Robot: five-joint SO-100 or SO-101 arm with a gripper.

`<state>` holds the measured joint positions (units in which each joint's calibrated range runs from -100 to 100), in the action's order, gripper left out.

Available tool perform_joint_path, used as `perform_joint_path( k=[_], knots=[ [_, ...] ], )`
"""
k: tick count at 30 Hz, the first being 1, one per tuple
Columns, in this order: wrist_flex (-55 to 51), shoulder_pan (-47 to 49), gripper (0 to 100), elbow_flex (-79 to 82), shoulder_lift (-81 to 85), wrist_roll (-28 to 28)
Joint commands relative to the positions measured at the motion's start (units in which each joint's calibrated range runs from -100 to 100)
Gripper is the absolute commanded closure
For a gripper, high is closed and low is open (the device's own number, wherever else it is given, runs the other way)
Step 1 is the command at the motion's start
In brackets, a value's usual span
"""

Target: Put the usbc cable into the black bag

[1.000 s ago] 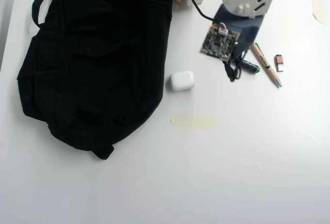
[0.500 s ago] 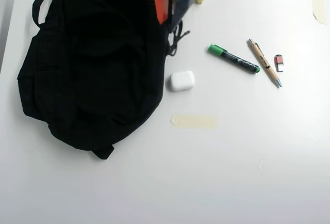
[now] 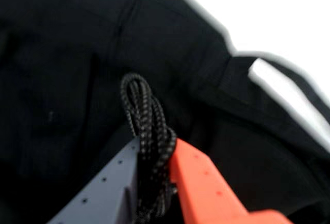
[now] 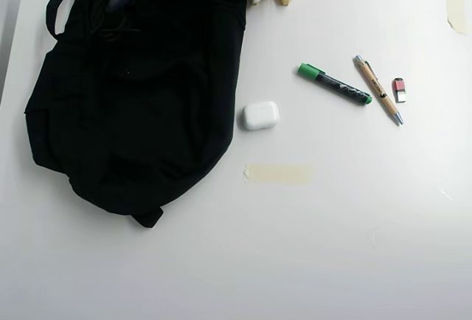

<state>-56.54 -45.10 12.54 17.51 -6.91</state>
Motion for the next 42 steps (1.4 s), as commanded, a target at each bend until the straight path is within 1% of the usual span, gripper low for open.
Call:
perform_joint_path(
  k=[1, 3, 5, 6, 7, 9, 10, 11, 12, 13, 15, 16, 18, 19, 20, 21, 22, 23, 31, 33, 40, 42],
  knots=[
    [6.8, 4.3, 98, 11.5, 1.1, 0.3],
    [7.1, 8.2, 98, 16.9, 1.1, 1.3],
    [7.7, 8.9, 97, 16.7, 2.0, 1.4],
    [7.7, 8.9, 93, 15.6, 2.1, 1.6],
    [7.7, 8.8, 81, 14.9, 2.2, 1.6],
    [7.3, 8.5, 64, 13.9, 2.2, 1.7],
    [7.3, 8.8, 65, 13.8, 2.2, 1.7],
    [7.0, 8.8, 69, 13.4, 2.2, 1.7],
    [6.9, 9.9, 81, 11.8, 2.3, 1.7],
    [6.8, 12.4, 97, 8.6, 2.3, 1.7],
    [4.0, 18.6, 98, 7.2, 6.1, 1.8],
    [1.4, 24.2, 98, 8.8, 10.6, 3.1],
    [-5.1, 33.1, 98, 15.4, 20.1, 9.4],
    [-7.0, 40.6, 98, 20.1, 27.6, 11.2],
    [-6.5, 47.3, 98, 25.8, 36.0, 12.4],
    [-6.2, 51.5, 98, 32.7, 44.2, 13.9],
    [-5.7, 53.0, 98, 37.4, 49.5, 15.0],
    [-3.9, 53.5, 98, 45.0, 57.7, 15.4],
    [-2.4, 53.0, 98, 67.6, 80.3, 15.4],
    [-3.0, 53.2, 98, 72.5, 82.4, 15.4],
    [-3.4, 52.9, 98, 86.8, 81.8, 14.9],
    [-6.5, 53.0, 98, 86.7, 81.7, 15.1]
  ],
)
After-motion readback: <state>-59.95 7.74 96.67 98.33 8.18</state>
